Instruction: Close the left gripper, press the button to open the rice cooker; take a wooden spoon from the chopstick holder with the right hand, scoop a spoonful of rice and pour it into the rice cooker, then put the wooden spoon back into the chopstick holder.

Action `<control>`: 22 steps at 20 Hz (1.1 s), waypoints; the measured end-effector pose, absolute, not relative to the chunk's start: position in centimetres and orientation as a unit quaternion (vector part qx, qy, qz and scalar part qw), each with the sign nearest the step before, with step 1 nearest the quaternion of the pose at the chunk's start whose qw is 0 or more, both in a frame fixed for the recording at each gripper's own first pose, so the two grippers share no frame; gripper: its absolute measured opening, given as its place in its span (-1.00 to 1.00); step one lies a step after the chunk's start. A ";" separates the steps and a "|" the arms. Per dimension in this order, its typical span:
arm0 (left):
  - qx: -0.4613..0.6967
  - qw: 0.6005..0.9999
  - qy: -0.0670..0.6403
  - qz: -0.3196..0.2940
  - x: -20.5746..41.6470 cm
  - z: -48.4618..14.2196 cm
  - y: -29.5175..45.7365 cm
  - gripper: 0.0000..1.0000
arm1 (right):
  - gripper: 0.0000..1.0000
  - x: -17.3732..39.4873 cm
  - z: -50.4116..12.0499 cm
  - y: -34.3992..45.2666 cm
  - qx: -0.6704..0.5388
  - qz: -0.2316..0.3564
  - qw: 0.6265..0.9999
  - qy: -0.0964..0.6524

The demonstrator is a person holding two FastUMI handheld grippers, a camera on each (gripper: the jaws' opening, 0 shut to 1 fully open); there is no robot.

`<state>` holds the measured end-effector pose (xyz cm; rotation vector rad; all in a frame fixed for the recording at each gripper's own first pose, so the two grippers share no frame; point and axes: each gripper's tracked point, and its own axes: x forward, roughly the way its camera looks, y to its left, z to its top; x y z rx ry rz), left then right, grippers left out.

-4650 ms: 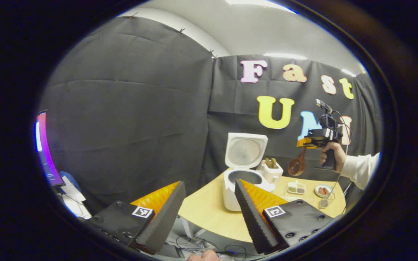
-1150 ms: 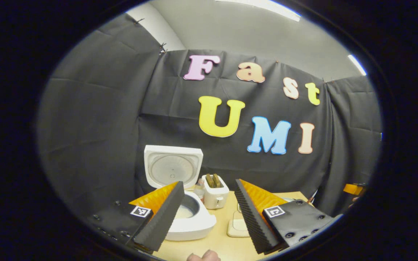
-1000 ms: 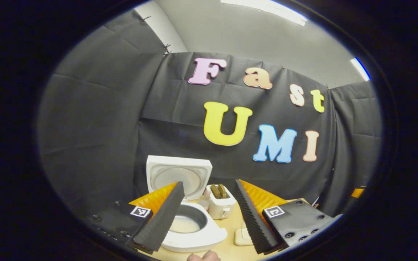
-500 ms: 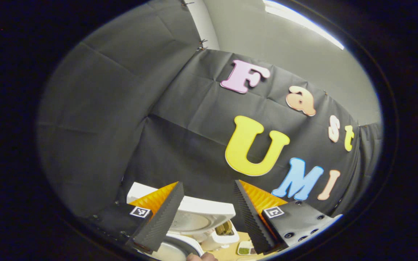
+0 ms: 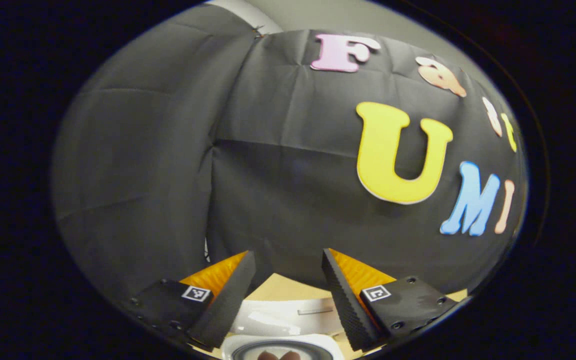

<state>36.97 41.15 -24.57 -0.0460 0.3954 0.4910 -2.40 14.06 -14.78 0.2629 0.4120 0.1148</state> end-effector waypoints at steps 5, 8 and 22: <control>-0.001 0.952 0.207 0.225 34.9 -24.4 38.6 0.90 | 0.95 -2.5 -16.6 15.4 0.153 0.070 0.958 0.231; -0.002 0.955 0.205 0.213 32.1 -25.0 36.2 1.00 | 0.96 -3.0 -17.3 15.6 0.157 0.071 0.957 0.234; -0.005 0.933 0.309 0.183 14.8 -42.5 26.2 1.00 | 0.96 -5.4 -20.6 14.3 0.178 0.059 0.946 0.264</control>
